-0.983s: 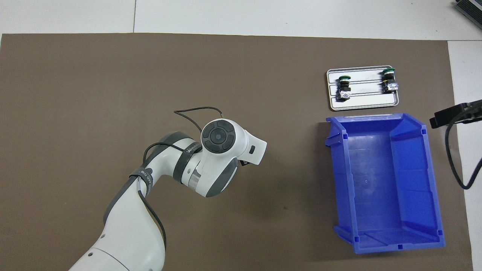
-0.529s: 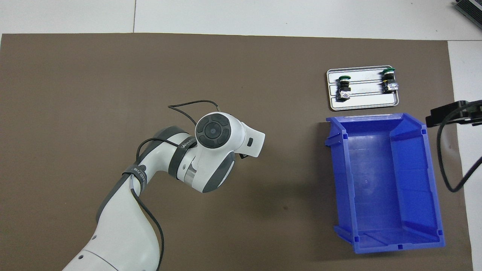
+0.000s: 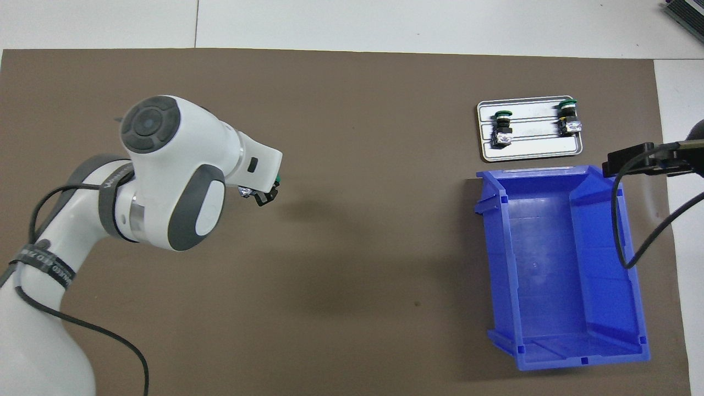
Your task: Place and press button with both arms
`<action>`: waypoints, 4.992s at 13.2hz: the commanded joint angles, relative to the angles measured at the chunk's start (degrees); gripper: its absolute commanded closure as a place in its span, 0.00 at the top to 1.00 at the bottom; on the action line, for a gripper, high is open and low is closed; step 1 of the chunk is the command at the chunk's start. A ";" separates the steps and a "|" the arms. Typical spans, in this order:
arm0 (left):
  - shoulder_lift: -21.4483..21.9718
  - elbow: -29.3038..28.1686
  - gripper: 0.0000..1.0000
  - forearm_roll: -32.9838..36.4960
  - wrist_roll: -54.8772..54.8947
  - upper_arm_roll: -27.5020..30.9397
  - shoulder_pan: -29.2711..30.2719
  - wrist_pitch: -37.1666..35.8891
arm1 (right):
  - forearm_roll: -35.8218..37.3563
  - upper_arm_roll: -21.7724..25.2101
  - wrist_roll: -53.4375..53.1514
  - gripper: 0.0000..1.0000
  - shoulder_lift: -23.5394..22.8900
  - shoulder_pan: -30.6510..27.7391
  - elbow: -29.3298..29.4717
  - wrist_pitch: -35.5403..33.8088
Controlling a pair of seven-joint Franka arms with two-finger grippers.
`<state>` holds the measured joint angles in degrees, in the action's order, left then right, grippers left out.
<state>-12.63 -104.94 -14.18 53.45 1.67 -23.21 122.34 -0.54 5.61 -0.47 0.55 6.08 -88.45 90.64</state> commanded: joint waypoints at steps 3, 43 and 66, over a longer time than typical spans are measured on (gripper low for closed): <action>4.98 -8.07 0.00 -8.58 13.06 -0.43 9.13 -0.10 | -0.26 -0.25 0.03 0.99 2.00 -0.28 -2.34 0.69; 3.31 -41.39 0.61 -116.95 105.46 -0.70 4.49 -6.06 | -0.26 -0.25 -0.06 0.99 2.00 -0.37 -2.25 0.41; 7.35 -42.45 0.82 -105.10 85.34 -0.35 5.62 -4.13 | -0.26 -0.25 -0.06 0.99 2.00 -0.37 -2.25 0.41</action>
<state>-7.73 -146.35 -122.21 141.20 1.45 -19.52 117.36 -0.54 5.64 -0.47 1.05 6.05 -89.00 90.86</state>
